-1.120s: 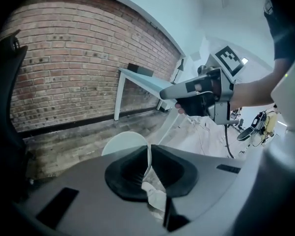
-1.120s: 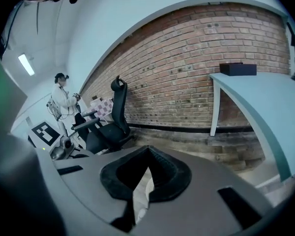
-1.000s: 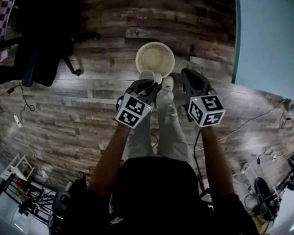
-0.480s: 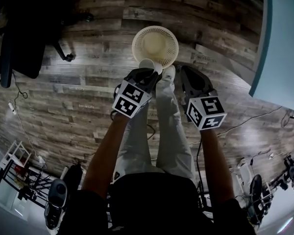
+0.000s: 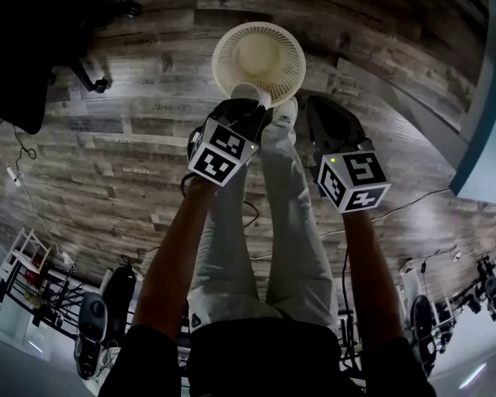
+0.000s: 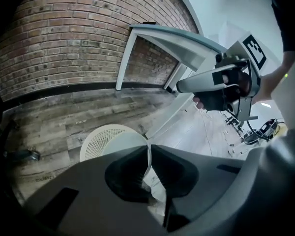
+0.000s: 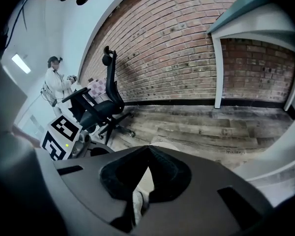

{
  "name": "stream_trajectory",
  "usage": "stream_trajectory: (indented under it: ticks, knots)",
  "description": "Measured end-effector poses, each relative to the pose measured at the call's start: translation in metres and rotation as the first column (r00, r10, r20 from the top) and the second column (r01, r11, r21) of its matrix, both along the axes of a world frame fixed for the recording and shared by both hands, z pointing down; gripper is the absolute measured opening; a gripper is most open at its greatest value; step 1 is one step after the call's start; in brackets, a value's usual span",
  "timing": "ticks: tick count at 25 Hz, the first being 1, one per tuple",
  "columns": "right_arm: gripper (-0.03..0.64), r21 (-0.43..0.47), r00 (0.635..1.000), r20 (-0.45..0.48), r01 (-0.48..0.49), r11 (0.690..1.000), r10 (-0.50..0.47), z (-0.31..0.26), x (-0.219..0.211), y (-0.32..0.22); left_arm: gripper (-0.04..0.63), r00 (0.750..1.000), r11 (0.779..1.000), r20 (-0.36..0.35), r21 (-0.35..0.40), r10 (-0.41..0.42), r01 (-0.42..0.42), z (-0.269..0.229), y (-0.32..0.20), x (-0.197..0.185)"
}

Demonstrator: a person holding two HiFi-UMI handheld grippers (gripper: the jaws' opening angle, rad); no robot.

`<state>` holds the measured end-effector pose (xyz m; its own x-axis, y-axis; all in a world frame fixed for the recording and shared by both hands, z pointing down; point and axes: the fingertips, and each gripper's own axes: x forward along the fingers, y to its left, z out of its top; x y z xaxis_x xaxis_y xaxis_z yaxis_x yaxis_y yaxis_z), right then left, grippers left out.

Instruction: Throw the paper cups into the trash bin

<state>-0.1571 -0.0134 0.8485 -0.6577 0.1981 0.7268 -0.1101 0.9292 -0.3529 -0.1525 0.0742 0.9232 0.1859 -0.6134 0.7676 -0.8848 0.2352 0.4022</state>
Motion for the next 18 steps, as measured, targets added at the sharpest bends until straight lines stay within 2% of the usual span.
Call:
stream_trajectory:
  ticks: [5, 10, 15, 18]
  knots:
    - [0.005, -0.013, 1.000, -0.027, 0.008, 1.000, -0.008, 0.040, 0.002, -0.002, 0.031, 1.000, 1.000, 0.001, 0.008, -0.021, 0.021, 0.034, -0.005, 0.002]
    - [0.005, -0.009, 0.997, -0.031, 0.067, 0.998, -0.068, 0.069, -0.005, 0.002, 0.031, 0.999, 0.999, -0.009, 0.008, -0.042, 0.042, 0.065, -0.007, 0.008]
    - [0.005, -0.017, 0.993, -0.034, 0.110, 0.994, -0.110, 0.094, -0.013, 0.008, 0.031, 0.996, 0.996, -0.003, -0.033, -0.086, 0.086, 0.092, -0.001, -0.008]
    - [0.005, -0.018, 0.991, -0.043, 0.129, 0.991, -0.130, 0.109, -0.015, 0.004, 0.031, 0.997, 0.996, -0.002, -0.046, -0.082, 0.082, 0.111, -0.005, -0.007]
